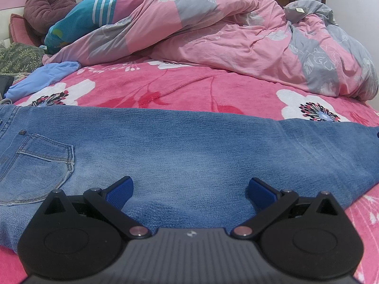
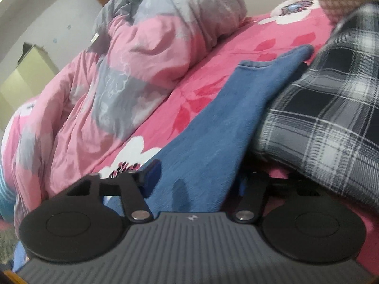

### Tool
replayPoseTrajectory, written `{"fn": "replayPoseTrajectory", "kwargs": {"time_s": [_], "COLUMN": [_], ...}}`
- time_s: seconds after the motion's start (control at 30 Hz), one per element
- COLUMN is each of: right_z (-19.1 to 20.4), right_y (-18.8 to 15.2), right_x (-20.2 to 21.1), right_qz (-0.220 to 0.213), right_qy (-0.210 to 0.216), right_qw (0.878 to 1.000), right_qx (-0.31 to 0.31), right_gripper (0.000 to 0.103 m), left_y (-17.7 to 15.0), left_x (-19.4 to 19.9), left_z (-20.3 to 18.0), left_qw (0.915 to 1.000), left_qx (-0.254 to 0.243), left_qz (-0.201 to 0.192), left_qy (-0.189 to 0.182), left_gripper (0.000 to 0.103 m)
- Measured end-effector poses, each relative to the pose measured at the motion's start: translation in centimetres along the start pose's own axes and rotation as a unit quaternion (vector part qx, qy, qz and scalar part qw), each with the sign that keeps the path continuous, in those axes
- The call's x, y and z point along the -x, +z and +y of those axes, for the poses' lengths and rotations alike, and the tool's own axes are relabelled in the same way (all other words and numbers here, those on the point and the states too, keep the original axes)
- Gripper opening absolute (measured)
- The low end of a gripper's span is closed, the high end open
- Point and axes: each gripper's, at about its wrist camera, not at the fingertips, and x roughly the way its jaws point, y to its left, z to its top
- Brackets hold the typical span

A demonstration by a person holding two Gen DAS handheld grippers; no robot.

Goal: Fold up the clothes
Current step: 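Move the right tool to the jeans leg hem and grasp it, then fold the gripped hem back over the leg with the right tool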

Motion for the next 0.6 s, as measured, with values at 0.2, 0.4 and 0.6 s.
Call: {"fn": "replayPoseTrajectory", "kwargs": {"time_s": [0.2, 0.4, 0.6], "right_z": [-1.6, 0.9, 5.1], "right_y": [0.1, 0.1, 0.2], "right_x": [-0.3, 1.2, 3.2], "right_qz": [-0.011, -0.055, -0.059], "right_qy": [-0.001, -0.004, 0.050], "right_qw": [0.999, 0.998, 0.994], "right_qx": [-0.049, 0.008, 0.076], "right_gripper": [0.013, 0.007, 0.005], "left_y": [0.0, 0.0, -0.1], "left_x": [0.0, 0.0, 0.0], "left_z": [0.0, 0.0, 0.1], "left_qw": [1.0000, 1.0000, 1.0000], "left_qx": [0.000, 0.000, 0.000], "left_qz": [0.000, 0.000, 0.000], "left_qy": [0.000, 0.000, 0.000], "left_gripper": [0.103, 0.103, 0.103]}}
